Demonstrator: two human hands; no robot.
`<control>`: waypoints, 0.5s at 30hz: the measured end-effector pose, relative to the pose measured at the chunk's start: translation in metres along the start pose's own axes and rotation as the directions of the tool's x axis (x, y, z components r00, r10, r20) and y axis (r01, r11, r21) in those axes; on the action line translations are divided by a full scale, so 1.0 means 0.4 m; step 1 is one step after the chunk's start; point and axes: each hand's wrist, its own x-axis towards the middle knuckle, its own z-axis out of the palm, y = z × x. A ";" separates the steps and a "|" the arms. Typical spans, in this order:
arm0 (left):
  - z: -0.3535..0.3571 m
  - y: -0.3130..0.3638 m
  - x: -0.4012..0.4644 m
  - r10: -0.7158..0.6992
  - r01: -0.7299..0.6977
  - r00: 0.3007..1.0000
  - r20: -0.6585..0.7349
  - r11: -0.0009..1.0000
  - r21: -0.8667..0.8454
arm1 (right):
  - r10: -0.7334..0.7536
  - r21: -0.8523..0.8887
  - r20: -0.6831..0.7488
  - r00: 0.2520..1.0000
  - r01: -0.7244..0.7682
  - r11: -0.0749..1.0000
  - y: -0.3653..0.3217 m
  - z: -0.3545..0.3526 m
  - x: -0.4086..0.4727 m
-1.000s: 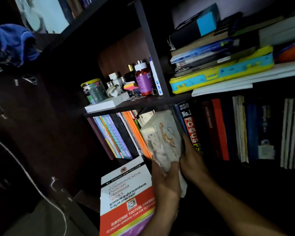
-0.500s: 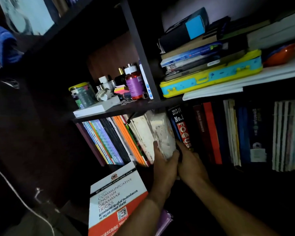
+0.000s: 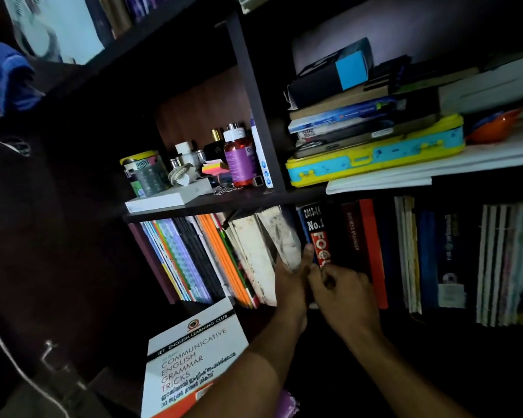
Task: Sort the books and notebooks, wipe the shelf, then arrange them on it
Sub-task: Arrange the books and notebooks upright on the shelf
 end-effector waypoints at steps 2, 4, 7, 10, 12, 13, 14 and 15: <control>-0.002 -0.016 0.018 -0.001 0.001 0.999 0.049 1.000 -0.004 | 0.013 -0.032 0.046 0.999 -0.012 0.999 0.011 0.006 -0.001; -0.002 -0.022 0.030 -0.043 0.041 0.992 0.119 0.999 0.022 | 0.052 -0.071 0.124 0.991 -0.043 0.997 0.031 0.018 0.001; 0.011 -0.025 0.066 -0.025 0.013 0.986 0.167 0.997 0.074 | 0.090 -0.124 0.199 0.976 -0.066 0.990 0.050 0.036 0.004; 0.015 -0.006 0.088 0.017 -0.043 0.989 0.149 0.983 0.178 | 0.079 -0.098 0.270 0.960 -0.055 0.994 0.046 0.051 -0.003; 0.007 0.009 0.090 0.037 -0.072 0.986 0.160 0.972 0.224 | 0.073 -0.102 0.298 0.952 -0.044 0.994 0.044 0.058 -0.008; 0.000 0.019 0.082 0.053 -0.089 0.986 0.160 0.968 0.233 | 0.070 -0.082 0.304 0.950 -0.047 0.995 0.040 0.057 -0.009; -0.006 0.025 0.073 0.062 -0.099 0.986 0.152 0.962 0.252 | 0.061 -0.060 0.313 0.948 -0.045 0.997 0.036 0.057 -0.009; -0.015 0.031 0.059 0.065 -0.107 0.985 0.158 0.956 0.273 | 0.046 -0.047 0.336 0.941 -0.032 0.998 0.029 0.056 -0.011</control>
